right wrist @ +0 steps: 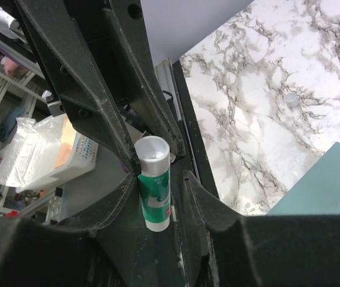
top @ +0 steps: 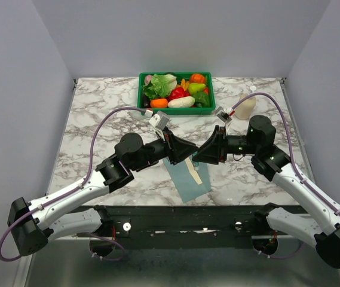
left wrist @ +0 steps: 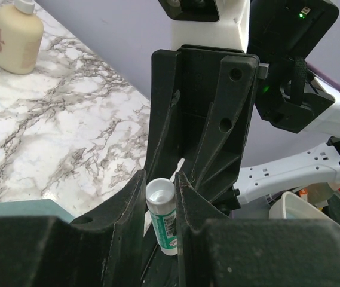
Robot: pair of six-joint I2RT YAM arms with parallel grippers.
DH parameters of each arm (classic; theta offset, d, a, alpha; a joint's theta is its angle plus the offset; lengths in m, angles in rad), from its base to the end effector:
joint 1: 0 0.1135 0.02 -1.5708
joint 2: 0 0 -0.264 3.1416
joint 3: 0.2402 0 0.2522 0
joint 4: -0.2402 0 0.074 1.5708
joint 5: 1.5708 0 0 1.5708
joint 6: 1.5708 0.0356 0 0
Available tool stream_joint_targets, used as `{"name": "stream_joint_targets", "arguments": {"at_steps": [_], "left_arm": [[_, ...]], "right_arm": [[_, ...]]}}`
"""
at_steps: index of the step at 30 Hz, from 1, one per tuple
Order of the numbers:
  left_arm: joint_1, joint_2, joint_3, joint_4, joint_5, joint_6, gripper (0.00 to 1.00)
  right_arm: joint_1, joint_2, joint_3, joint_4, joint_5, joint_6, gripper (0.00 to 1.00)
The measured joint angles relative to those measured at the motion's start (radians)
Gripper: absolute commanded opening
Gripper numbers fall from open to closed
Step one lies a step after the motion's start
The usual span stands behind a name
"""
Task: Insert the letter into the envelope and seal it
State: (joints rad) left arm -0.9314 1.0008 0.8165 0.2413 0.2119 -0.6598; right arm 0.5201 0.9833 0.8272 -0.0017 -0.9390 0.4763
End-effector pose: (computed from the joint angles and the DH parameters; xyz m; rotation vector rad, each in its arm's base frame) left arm 0.1360 -0.1954 0.3561 0.4162 1.6440 -1.3998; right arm 0.1756 0.1337 0.3395 -0.8013 1.7449 1.5039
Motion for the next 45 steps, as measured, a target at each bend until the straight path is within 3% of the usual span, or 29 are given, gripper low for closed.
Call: {"name": "stream_joint_targets", "arguments": {"at_steps": [19,22,23,25,43,44,45], "left_arm": [[0.0,0.007,0.003,0.023,-0.022,0.0,0.0],[0.0,0.007,0.003,0.027,-0.032,0.0,0.0],[0.0,0.008,0.005,0.026,-0.039,0.001,0.0],[0.0,0.009,0.008,0.023,-0.048,0.003,0.0],[0.0,0.015,0.052,-0.077,-0.092,0.01,0.0],[0.0,0.014,0.056,-0.083,-0.092,0.01,0.05],[0.0,0.012,0.058,-0.09,-0.093,0.01,0.34]], "right_arm": [[0.0,0.0,-0.004,0.021,0.004,0.013,0.45],[0.0,0.0,-0.004,0.023,0.003,0.013,0.3],[0.0,0.0,-0.004,0.024,0.003,0.013,0.12],[0.0,0.0,-0.005,0.031,0.003,0.011,0.01],[0.003,0.0,-0.005,0.008,0.041,0.0,0.01],[0.003,-0.001,-0.004,0.008,0.042,-0.002,0.01],[0.005,-0.002,-0.004,0.007,0.044,-0.005,0.01]]}}
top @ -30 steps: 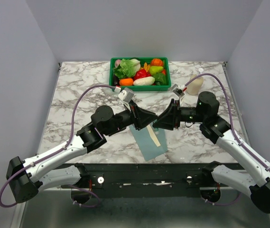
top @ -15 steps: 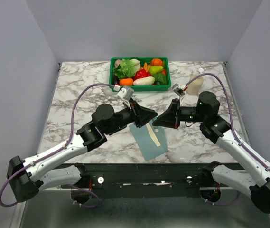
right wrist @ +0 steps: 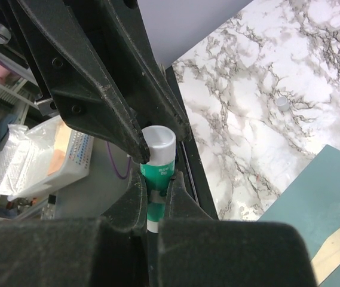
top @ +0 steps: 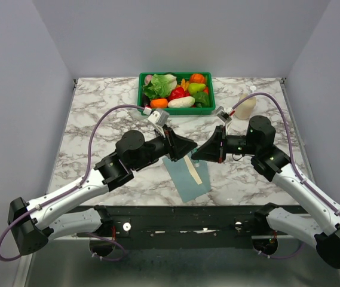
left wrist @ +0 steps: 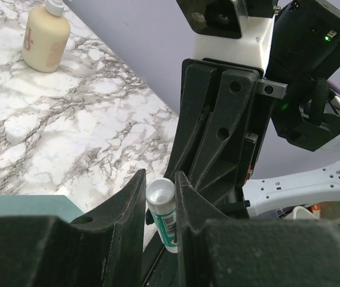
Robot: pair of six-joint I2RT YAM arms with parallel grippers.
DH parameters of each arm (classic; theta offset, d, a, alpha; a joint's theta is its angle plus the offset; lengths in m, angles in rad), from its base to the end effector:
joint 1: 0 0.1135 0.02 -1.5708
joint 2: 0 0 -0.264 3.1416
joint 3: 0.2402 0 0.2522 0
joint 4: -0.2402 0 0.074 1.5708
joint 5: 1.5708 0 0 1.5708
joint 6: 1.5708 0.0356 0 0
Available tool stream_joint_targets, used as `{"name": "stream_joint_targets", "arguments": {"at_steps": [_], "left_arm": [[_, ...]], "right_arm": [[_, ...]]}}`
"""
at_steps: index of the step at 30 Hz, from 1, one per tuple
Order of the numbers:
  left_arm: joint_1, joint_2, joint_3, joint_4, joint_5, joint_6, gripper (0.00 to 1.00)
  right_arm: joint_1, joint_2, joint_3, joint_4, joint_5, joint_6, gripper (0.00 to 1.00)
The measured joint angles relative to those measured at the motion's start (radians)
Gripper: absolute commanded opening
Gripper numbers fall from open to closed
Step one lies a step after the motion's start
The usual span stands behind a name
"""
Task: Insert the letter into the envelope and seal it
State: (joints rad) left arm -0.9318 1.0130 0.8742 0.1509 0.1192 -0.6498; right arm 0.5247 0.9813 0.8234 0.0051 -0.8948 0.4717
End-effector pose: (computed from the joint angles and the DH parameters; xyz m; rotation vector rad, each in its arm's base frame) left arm 0.1400 -0.1956 0.3643 0.3445 1.6878 -1.3095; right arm 0.1763 0.1341 0.3390 -0.7731 1.7453 1.4676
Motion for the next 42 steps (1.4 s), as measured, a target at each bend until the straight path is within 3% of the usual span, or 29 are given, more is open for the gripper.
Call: {"name": "stream_joint_targets", "arguments": {"at_steps": [3,8,11,21,29,42], "left_arm": [[-0.004,-0.011,0.0,-0.014,-0.002,0.003,0.69],[-0.004,-0.032,0.021,-0.05,-0.011,-0.007,0.76],[-0.007,-0.008,0.109,-0.125,-0.037,-0.024,0.75],[-0.13,0.188,0.524,-0.508,-0.262,0.012,0.51],[-0.148,0.233,0.539,-0.662,-0.336,0.009,0.5],[-0.148,0.239,0.532,-0.666,-0.372,-0.014,0.53]], "right_arm": [[0.006,-0.002,0.0,-0.002,0.001,-0.002,0.01],[0.002,-0.005,0.006,-0.031,0.036,-0.01,0.01],[0.002,-0.006,0.021,-0.066,0.064,-0.023,0.01],[0.002,-0.018,0.063,-0.128,0.146,-0.055,0.01],[0.002,-0.028,0.064,-0.139,0.17,-0.055,0.01],[0.002,-0.04,0.064,-0.142,0.171,-0.054,0.01]]}}
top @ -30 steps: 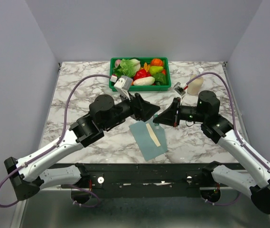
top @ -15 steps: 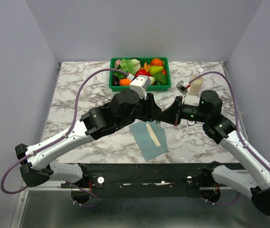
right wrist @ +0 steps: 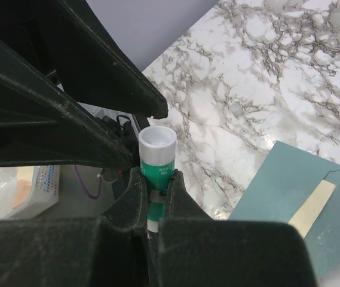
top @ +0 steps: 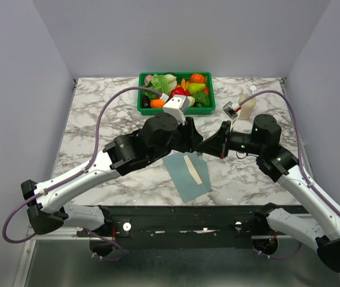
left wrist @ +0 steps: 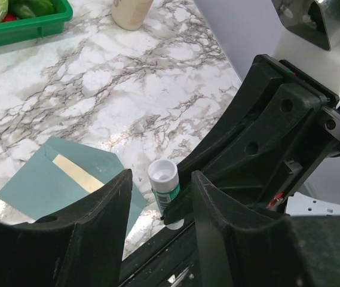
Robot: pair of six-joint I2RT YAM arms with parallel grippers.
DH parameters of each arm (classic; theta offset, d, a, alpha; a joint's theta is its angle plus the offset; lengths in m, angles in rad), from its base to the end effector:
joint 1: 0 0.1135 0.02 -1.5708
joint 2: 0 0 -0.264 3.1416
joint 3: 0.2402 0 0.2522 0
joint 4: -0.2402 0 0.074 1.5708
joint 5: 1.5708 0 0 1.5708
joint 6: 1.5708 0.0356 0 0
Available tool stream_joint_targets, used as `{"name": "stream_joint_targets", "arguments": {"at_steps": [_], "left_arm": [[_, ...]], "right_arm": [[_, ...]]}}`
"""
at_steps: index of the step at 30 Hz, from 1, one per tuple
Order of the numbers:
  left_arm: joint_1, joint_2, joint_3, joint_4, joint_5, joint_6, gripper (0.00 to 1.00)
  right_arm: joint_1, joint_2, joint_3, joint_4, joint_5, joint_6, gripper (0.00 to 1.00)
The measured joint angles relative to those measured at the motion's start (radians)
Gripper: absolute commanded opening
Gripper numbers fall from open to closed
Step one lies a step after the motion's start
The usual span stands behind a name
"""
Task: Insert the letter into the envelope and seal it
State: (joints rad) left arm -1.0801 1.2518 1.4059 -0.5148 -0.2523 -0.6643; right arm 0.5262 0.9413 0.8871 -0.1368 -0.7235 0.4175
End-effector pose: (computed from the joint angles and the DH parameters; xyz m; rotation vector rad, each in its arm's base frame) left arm 0.1358 -0.2353 0.4228 0.2442 2.0177 -0.9070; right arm 0.1709 0.1265 0.3544 -0.6662 1.7862 1.2959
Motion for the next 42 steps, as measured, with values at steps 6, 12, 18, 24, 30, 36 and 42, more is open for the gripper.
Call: {"name": "stream_joint_targets", "arguments": {"at_steps": [6,12,18,24,30,36,42], "left_arm": [[0.0,0.026,0.0,0.014,0.0,-0.008,0.52],[0.0,0.031,-0.002,0.021,0.0,-0.015,0.28],[-0.002,0.026,-0.018,0.058,0.003,-0.025,0.0],[0.001,-0.028,-0.114,0.162,0.031,-0.013,0.0],[0.059,-0.151,-0.279,0.366,0.271,0.01,0.0],[0.082,-0.195,-0.269,0.469,0.497,0.08,0.02],[0.086,-0.202,-0.267,0.555,0.688,0.119,0.5]], "right_arm": [[0.0,-0.007,0.0,0.0,0.0,0.0,0.01],[0.0,-0.015,0.0,0.001,0.0,0.001,0.01],[-0.002,-0.016,0.0,0.001,0.001,0.001,0.01],[-0.002,-0.017,-0.001,0.0,-0.007,0.0,0.01],[-0.002,-0.017,0.021,0.001,-0.14,0.0,0.01],[-0.01,-0.028,0.104,0.027,-0.301,0.0,0.01],[-0.009,-0.055,0.122,0.07,-0.418,0.021,0.01]]}}
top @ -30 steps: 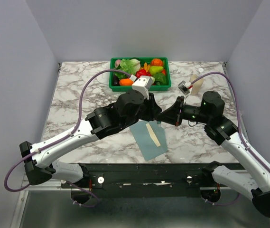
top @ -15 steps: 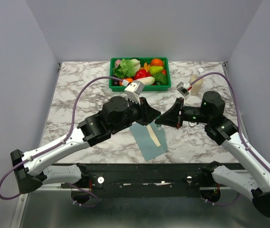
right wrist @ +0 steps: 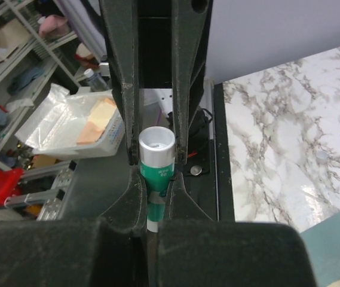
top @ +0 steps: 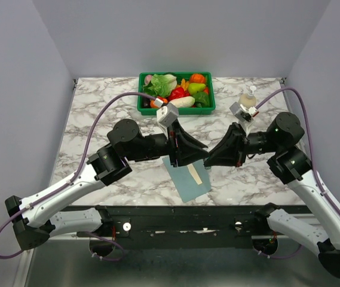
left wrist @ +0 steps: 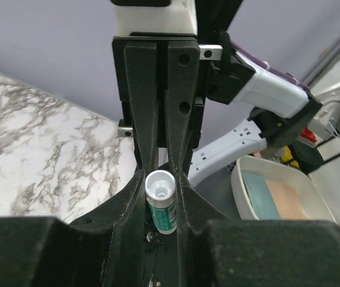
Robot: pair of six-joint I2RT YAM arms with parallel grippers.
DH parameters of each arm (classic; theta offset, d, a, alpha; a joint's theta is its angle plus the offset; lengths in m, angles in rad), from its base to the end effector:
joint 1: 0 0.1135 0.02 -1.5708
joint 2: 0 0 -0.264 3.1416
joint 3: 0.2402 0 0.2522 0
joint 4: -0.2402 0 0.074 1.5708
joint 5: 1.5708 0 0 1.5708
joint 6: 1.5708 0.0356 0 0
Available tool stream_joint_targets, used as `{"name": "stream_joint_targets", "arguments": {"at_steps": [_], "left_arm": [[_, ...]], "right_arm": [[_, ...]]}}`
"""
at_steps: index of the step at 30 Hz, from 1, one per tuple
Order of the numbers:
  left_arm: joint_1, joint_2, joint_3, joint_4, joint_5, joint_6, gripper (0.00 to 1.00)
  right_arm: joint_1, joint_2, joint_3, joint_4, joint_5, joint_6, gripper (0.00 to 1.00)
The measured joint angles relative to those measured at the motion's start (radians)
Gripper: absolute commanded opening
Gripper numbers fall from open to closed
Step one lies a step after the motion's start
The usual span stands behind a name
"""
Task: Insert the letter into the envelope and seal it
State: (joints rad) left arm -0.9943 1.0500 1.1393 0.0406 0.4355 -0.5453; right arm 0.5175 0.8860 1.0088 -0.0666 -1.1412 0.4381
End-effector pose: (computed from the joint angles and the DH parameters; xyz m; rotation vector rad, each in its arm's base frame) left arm 0.1142 -0.2032 0.4379 0.7535 1.4782 -1.5312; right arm 0.1382 0.1159 0.4125 -1.0639 1.4405 1.5651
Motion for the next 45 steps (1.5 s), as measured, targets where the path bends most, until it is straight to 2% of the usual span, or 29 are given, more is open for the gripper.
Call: {"name": "stream_joint_targets", "arguments": {"at_steps": [1,4,7,10,15,20,26,32,40,42,43,45], "left_arm": [[0.0,0.002,0.0,0.011,0.026,0.007,0.56],[0.0,0.01,0.0,0.033,0.062,0.002,0.6],[0.007,0.013,0.0,0.041,0.021,-0.013,0.61],[0.02,0.014,0.004,0.021,-0.125,-0.045,0.59],[0.024,0.101,0.192,-0.211,-0.423,-0.07,0.57],[-0.011,0.138,0.264,-0.341,-0.597,-0.067,0.56],[-0.054,0.182,0.301,-0.442,-0.658,-0.053,0.56],[-0.068,0.206,0.304,-0.454,-0.661,-0.045,0.49],[-0.068,0.213,0.304,-0.447,-0.664,-0.046,0.49],[-0.068,0.213,0.304,-0.446,-0.665,-0.046,0.43],[-0.068,0.213,0.304,-0.445,-0.666,-0.047,0.29],[-0.068,0.214,0.304,-0.438,-0.665,-0.059,0.13]], "right_arm": [[0.0,-0.003,0.0,0.006,-0.01,0.006,0.01],[0.0,-0.008,0.0,0.015,-0.015,0.013,0.01],[0.0,-0.01,0.001,-0.008,0.047,0.003,0.01],[0.0,-0.003,0.006,-0.051,0.14,-0.016,0.01],[0.0,0.035,0.019,-0.125,0.322,-0.045,0.01],[0.0,0.065,0.034,-0.172,0.414,-0.055,0.01],[0.0,0.069,0.047,-0.18,0.443,-0.056,0.01],[0.0,0.069,0.05,-0.183,0.445,-0.057,0.01],[0.0,0.069,0.05,-0.191,0.448,-0.058,0.01],[0.0,0.069,0.05,-0.19,0.448,-0.058,0.01],[0.0,0.069,0.05,-0.19,0.448,-0.058,0.01],[0.0,0.069,0.05,-0.19,0.448,-0.058,0.01]]}}
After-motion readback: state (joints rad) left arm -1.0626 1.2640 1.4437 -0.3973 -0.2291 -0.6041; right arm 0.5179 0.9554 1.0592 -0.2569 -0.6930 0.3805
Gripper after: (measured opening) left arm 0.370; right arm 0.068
